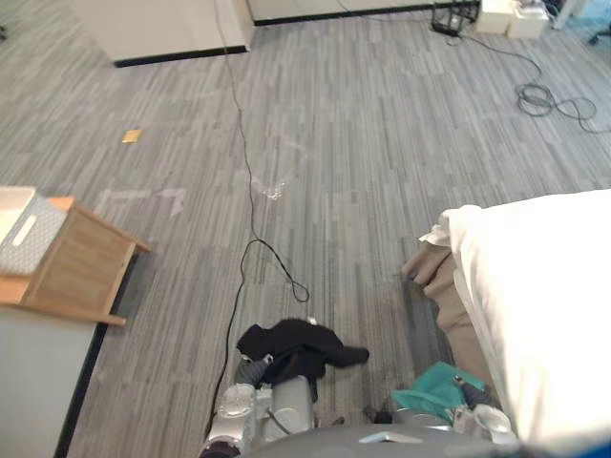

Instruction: Tidy the bed and pick cloth on bed and put in laundry

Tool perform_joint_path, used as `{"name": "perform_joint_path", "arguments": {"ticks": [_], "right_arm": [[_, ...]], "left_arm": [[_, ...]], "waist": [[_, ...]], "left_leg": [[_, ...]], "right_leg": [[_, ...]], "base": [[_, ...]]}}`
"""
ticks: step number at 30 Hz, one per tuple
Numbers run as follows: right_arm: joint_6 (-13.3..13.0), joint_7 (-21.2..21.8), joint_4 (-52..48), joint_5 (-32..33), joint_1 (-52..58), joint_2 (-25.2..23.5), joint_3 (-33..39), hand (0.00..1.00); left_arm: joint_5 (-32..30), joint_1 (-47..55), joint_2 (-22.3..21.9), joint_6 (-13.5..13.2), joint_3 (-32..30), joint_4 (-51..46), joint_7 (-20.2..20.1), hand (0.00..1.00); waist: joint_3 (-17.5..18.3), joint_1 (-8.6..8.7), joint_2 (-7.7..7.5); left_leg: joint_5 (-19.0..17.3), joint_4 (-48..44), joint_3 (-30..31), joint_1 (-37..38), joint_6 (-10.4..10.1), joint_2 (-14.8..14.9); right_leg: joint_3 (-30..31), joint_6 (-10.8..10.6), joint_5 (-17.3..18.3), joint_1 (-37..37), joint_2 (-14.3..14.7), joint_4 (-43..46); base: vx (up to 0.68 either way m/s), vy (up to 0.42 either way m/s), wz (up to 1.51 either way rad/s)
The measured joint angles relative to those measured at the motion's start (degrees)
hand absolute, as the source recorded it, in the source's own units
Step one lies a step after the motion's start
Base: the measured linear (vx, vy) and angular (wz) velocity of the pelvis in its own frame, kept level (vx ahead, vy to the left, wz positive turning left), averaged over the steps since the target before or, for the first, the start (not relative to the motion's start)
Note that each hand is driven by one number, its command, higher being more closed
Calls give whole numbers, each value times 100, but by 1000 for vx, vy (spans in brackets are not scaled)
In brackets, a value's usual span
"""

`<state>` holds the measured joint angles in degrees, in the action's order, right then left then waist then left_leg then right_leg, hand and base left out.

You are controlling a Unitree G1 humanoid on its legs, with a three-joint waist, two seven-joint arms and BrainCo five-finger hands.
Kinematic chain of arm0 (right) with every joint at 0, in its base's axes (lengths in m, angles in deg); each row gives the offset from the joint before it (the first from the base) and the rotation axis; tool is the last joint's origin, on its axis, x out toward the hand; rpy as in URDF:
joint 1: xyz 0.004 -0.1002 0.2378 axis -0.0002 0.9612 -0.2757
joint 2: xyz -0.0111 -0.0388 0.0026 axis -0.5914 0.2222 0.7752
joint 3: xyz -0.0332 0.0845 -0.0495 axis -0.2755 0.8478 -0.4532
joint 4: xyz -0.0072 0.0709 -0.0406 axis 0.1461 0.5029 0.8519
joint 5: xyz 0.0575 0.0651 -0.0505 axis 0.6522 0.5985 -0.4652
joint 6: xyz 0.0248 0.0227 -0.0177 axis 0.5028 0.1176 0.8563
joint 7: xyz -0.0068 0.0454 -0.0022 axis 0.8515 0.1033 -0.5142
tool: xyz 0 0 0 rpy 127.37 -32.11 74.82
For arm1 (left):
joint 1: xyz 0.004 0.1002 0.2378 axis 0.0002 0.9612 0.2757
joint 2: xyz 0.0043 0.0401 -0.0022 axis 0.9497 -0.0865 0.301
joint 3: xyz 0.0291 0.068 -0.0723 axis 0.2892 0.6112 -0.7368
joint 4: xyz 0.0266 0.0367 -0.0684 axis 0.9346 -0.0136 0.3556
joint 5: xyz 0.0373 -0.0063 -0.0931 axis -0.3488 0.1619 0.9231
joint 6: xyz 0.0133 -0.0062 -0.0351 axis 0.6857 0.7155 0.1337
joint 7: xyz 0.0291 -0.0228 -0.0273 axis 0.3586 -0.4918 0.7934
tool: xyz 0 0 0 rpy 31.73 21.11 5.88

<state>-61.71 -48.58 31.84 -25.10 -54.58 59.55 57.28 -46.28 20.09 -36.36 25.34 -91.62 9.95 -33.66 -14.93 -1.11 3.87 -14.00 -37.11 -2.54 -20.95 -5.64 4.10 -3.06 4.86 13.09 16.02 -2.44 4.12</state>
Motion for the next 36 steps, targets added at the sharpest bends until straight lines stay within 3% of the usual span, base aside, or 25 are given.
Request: {"name": "perform_joint_path", "arguments": {"ticks": [1, 2, 3, 5, 6, 7, 8, 9, 11, 13, 14, 15, 16, 17, 20, 23, 25, 26, 27, 28, 30, 32, 33, 34, 36], "right_arm": [[-4, 14, -82, -28, 71, 11, 1, 100], [10, -3, -60, -80, 66, -125, -28, 100], [-3, 20, -82, -149, 67, -148, -102, 100], [-14, 28, -168, -221, 42, -172, -149, 100], [-10, 22, -176, -222, -102, -175, -166, 100], [-4, 18, -162, -228, -87, -212, -111, 100], [-2, 24, -169, -243, -36, -189, -104, 100], [-4, 21, -150, -371, 34, -150, -81, 100], [-5, 42, -143, -447, 36, -155, -66, 100], [-1, 57, -77, -452, 173, -137, 191, 100], [0, 73, -62, -455, 209, -158, 236, 100], [17, 84, -52, -455, 276, -195, 317, 100], [21, 109, -91, -401, 295, -219, 372, 100], [7, 116, -220, -415, 322, -193, 423, 100], [-3, 117, -275, -441, 364, -106, 484, 100], [-10, 120, -281, -438, 348, -92, 496, 100], [-7, 126, -264, -422, 329, -93, 405, 100], [-7, 128, -265, -414, 341, -86, 370, 100], [0, 138, -263, -384, 357, -85, 366, 100], [4, 137, -255, -382, 353, 25, 379, 100], [2, 139, -262, -380, 328, 62, 433, 100], [11, 136, -264, -386, 356, 52, 412, 100], [11, 135, -272, -388, 397, 66, 343, 100], [9, 118, -264, -373, 375, 123, 247, 100], [8, 84, -208, -368, 350, 169, 73, 100]], "left_arm": [[67, 82, -23, -18, 5, 4, 11, 100], [80, 46, 16, -2, -4, 76, 10, 100], [77, 30, 17, 0, -45, 71, 17, 100], [68, -2, 27, -14, -34, 57, 13, 100], [135, -14, -8, -46, -226, 13, 4, 100], [131, -10, 37, -47, -351, 7, 7, 100], [75, 93, 20, -11, -353, 15, 7, 100], [5, 281, 73, 25, -465, 119, 0, 100], [-5, 359, 82, 94, -561, 274, 0, 100], [-50, 539, 107, 131, -536, 388, -12, 100], [-48, 541, 121, 137, -537, 455, -23, 100], [-47, 549, 156, 195, -533, 490, -40, 100], [-48, 551, 157, 204, -529, 499, -45, 100], [-46, 556, 185, 230, -447, 524, -59, 100], [-41, 343, 248, 221, -220, 664, -61, 100], [-32, 254, 189, 190, -217, 630, -29, 100], [17, 189, 140, 160, -245, 633, 13, 100], [16, 196, 141, 157, -258, 639, 17, 100], [13, 251, 121, 153, -352, 687, 17, 100], [17, 239, -59, 144, -484, 689, 10, 100], [23, 262, -224, 80, -699, 689, 11, 100], [10, 261, -281, 80, -898, 666, 3, 100], [17, 253, -333, 82, -999, 599, 4, 100], [53, 256, -363, 82, -962, 449, 0, 100], [85, 233, -339, 67, -906, 313, -1, 100]], "waist": [[107, -6, 169], [90, 15, -48], [122, 14, -129], [149, -41, -130], [72, -211, -82], [121, -240, -177], [233, -225, -109], [393, -274, -276], [489, -341, -298], [507, -308, -303], [503, -298, -331], [489, -258, -359], [489, -227, -360], [480, -41, -340], [413, 156, -238], [430, 175, -183], [402, 164, -287], [407, 172, -299], [411, 192, -269], [406, 149, -68], [402, 144, 86], [361, 179, 156], [338, 186, 177], [220, 134, 166], [144, 1, 220]], "left_leg": [[842, 1580, 17, 11, 239, -11], [1402, 1787, -203, 198, 560, -257], [1483, 1934, -219, 251, 612, -394], [1418, 1672, -371, 84, 579, -470], [1229, 564, -908, -347, 639, -280], [1102, 1020, -1161, -358, 742, -444], [1309, 1637, -1150, -226, 874, -498], [1398, 1933, -1226, 29, 1335, -762], [1310, 2260, -1185, 314, 1409, -981], [1091, 2755, -885, 1119, 1383, -1239], [1017, 2829, -748, 1311, 1366, -1299], [911, 2921, -532, 1704, 1382, -1367], [871, 2937, -454, 1818, 1380, -1377], [721, 3084, 8, 2384, 1413, -1388], [613, 3269, 654, 3142, 1303, -1166], [325, 3339, 1033, 3411, 1159, -864], [-32, 3299, 1338, 3504, 999, -689], [-112, 3276, 1422, 3525, 968, -653], [-268, 3253, 1568, 3654, 906, -488], [-279, 3100, 1573, 3685, 864, -298], [-125, 2540, 1576, 3556, 609, -87], [106, 1154, 1579, 3152, 309, 37], [645, -181, 1547, 2606, 179, 61], [1251, -1428, 1359, 2112, 80, 279], [1029, -2470, 701, 1606, 249, 659]], "right_leg": [[-134, -260, 146, 127, 10, 3], [-229, -512, 319, 309, -314, 13], [-280, -522, 274, 264, -419, 14], [-267, -500, -91, 292, -332, -215], [-336, -708, -420, 485, -348, -308], [-345, -811, -480, 701, -427, -312], [-364, -879, -520, 756, -378, -279], [-346, -949, -542, 887, -524, -116], [-284, -1277, -793, 546, -686, 701], [-52, -1718, -1726, -217, -797, 2868], [28, -1766, -1711, -475, -798, 3557], [-51, -1666, -1470, -1018, -868, 4798], [-137, -1579, -1378, -1168, -903, 5071], [-611, -1057, -781, -1766, -1058, 5763], [-919, -1043, 93, -2510, -1048, 4869], [-759, -1119, -80, -2962, -860, 2803], [-225, -1113, -1045, -3208, -787, 554], [-126, -1164, -1260, -3256, -785, 316], [-70, -1170, -1811, -3259, -689, 478], [-113, -938, -1668, -3331, -503, 789], [-315, -652, -1387, -3220, -316, 1097], [-609, -484, -1031, -2765, -138, 1118], [-757, -386, -873, -2380, 6, 971], [-870, -272, -784, -1918, 179, 728], [-887, -153, -690, -1467, 315, 530]], "base": [[537, 181, -22], [539, 178, 4], [487, 167, 35], [323, 196, 37], [216, 316, 39], [201, 317, 34], [345, 227, 41], [408, 197, 16], [395, 198, 20], [332, 204, 43], [217, 137, 53], [107, 67, 45], [28, 59, 98], [-57, 42, 120], [73, -4, 134], [394, -155, 100], [463, -322, 86], [538, -420, 68], [566, -388, 44], [543, -384, 31], [443, -333, 19], [322, -275, 41], [157, -195, 44], [114, -164, 32], [-10, -54, 0]]}}
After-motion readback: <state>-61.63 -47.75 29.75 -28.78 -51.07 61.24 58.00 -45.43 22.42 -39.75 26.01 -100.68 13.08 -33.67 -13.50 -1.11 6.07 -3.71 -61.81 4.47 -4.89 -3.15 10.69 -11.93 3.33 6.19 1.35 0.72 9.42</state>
